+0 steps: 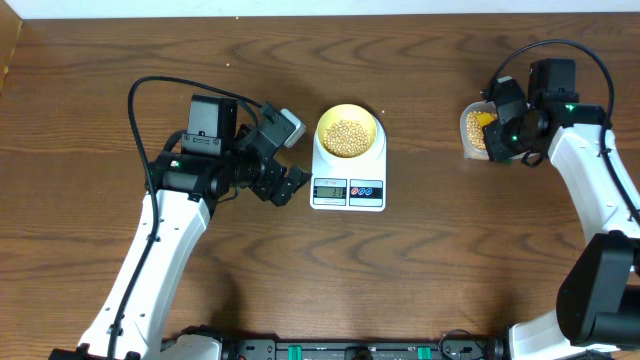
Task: Scoop item into bowl and weigh 50g on scale
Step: 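Scoop soybeans in the tub with the right gripper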
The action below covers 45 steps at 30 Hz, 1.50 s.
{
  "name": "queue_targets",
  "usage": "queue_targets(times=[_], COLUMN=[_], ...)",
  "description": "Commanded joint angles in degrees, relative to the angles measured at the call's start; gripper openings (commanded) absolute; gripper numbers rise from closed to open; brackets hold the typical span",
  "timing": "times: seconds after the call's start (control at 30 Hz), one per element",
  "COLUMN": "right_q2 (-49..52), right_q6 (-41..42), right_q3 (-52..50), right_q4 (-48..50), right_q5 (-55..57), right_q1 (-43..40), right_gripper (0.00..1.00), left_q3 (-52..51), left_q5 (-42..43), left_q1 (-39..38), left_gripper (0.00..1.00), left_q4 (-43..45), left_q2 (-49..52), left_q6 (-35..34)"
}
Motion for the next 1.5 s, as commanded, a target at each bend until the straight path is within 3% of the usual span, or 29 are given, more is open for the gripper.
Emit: queue_targets(times=[0.0, 0.9, 1.47], right_q2=[0.4, 0.4, 0.4], right_q6=[-0.5, 0.1, 1.2], right_q3=[0.0, 0.0, 0.1], right_q4=[-0.5, 0.5, 4.7], right_q5=[-3.0, -19.8, -25.2], right_q1=[-1.1, -13.9, -15.0], right_gripper=[0.01, 0.01, 0.01], left_q3=[0.5, 0.5, 0.5], left_q5=[1.1, 1.1, 1.1], left_q1=[0.1, 0.1, 0.1], left_gripper=[0.90, 0.90, 0.90], left_q4=[0.0, 0.0, 0.0], left_q2=[-0.6, -0.6, -0.6], left_q6=[0.9, 0.9, 0.9])
